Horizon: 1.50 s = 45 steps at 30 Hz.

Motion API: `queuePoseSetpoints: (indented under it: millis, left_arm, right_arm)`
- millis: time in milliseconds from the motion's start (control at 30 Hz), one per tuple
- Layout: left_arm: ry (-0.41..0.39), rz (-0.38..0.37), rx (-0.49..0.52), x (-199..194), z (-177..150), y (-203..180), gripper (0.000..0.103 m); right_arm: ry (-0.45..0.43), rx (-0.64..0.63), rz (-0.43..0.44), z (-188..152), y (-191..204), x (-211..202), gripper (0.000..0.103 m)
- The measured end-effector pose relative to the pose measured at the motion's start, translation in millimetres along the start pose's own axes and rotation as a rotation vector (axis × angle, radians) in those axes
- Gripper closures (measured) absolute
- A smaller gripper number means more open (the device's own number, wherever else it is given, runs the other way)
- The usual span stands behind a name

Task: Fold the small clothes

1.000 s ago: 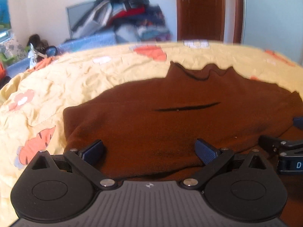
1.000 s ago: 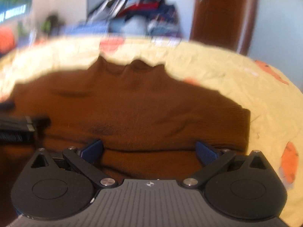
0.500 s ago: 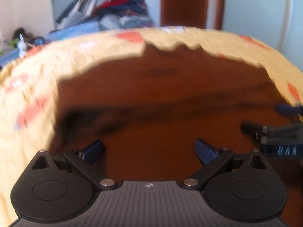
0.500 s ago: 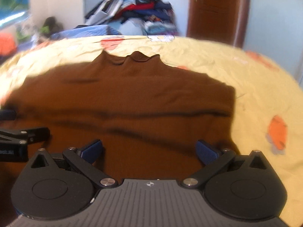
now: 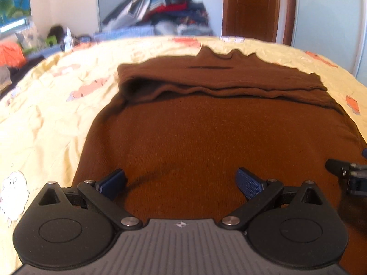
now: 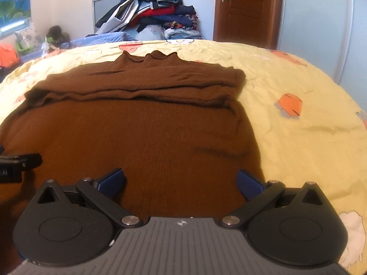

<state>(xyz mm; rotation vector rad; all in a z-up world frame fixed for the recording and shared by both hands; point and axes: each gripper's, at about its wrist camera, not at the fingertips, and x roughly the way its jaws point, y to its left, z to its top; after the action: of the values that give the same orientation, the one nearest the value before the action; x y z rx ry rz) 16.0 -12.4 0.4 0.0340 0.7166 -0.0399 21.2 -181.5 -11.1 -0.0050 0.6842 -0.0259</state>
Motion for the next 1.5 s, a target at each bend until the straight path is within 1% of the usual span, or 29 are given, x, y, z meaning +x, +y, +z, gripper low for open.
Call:
queuePoseSetpoints:
  millis: [200, 1333, 1433, 1500]
  left_arm:
    - [0.001, -0.007, -0.002, 4, 4, 0, 0.000]
    - [-0.003, -0.004, -0.002, -2, 0, -4, 0.000]
    - [0.002, 0.004, 0.001, -3, 0, -4, 0.000]
    - [0.018, 0.018, 0.016, -10, -3, -5, 0.000]
  right_arm:
    - [-0.007, -0.003, 0.005, -1, 0, 1, 0.000]
    - [-0.012, 0.005, 0.008, -3, -2, -4, 0.000]
    - [-0.012, 0.005, 0.009, -3, -2, -4, 0.000]
    - [-0.009, 0.008, 0.006, -3, -2, -6, 0.000]
